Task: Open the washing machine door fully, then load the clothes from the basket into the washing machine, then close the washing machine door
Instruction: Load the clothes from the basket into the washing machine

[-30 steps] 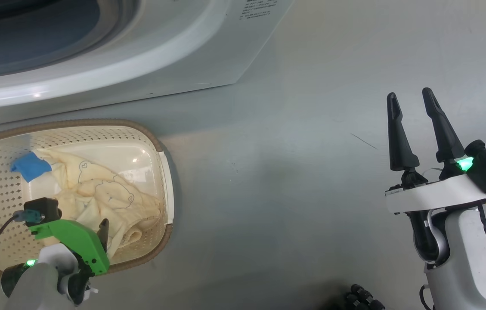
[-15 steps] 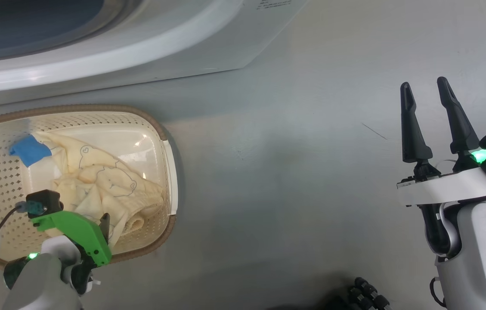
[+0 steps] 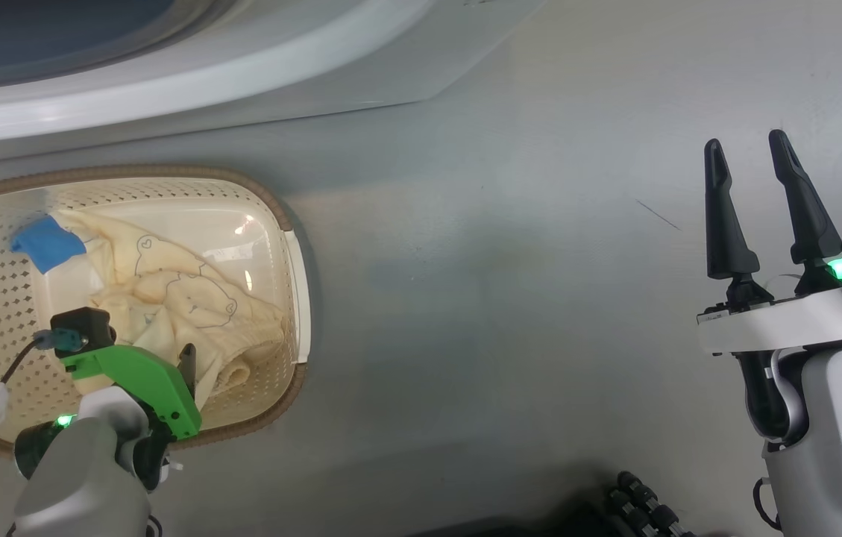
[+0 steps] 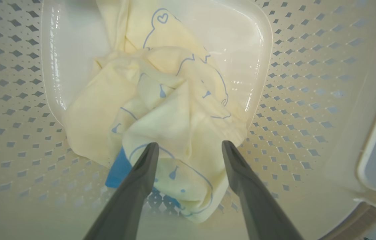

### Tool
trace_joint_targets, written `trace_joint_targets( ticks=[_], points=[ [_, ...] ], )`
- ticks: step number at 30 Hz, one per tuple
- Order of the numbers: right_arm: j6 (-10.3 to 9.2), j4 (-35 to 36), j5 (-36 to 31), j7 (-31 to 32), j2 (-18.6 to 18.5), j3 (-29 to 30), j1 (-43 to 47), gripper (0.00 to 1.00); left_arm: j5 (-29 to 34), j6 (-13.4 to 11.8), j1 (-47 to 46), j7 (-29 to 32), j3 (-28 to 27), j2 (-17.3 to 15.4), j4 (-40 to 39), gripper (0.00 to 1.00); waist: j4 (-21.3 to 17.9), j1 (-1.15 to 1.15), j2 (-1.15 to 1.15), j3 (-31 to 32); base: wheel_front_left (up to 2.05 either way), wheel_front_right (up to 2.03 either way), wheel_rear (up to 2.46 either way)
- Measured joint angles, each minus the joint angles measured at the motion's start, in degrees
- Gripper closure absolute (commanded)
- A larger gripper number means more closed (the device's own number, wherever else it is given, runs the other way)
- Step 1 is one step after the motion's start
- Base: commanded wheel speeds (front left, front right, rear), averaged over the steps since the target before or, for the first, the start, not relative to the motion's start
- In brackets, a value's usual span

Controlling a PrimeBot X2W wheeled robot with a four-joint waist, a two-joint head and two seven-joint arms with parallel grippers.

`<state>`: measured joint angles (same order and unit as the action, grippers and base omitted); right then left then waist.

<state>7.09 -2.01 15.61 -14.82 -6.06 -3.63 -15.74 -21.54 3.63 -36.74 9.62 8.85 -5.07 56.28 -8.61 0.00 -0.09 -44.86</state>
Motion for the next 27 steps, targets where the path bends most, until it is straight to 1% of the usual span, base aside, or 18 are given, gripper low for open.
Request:
trace_joint_targets(
  ticks=[13, 27],
  points=[
    [0.0, 0.49, -0.54, 0.0, -0.94, 0.3, 0.01, 0.0, 0.4, 0.25, -1.85, -2.6, 0.35, 0.45, 4.03, 0.0, 0.14, 0.0, 0.0, -0.62, 0.0, 0.0, 0.0],
    [0.0, 1.77, -0.58, 0.0, -1.52, 0.85, 0.01, 0.0, 0.42, 0.24, -6.84, -5.19, 0.24, 0.67, 6.44, 0.0, 0.38, 0.0, 0.0, -3.6, 0.0, 0.0, 0.0]
  ],
)
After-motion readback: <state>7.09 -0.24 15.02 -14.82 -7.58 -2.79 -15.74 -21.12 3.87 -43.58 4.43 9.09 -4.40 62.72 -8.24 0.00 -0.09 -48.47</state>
